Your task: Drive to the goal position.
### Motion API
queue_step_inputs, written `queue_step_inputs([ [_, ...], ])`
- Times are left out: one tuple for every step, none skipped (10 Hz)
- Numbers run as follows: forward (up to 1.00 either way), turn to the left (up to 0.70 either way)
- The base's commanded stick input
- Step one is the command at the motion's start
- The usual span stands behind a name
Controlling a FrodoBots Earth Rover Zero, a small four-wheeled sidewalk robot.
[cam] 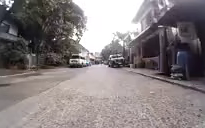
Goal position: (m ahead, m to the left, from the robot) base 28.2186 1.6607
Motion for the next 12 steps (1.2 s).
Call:
queue_step_inputs([
  [0.70, 0.00],
  [0.70, 0.00],
  [0.70, 0.00],
  [0.70, 0.00],
  [0.70, 0.00],
  [0.70, 0.00],
  [0.70, 0.00],
  [0.70, 0.00],
  [0.70, 0.00],
  [0.70, 0.00],
  [0.70, 0.00],
  [0.70, 0.00],
])
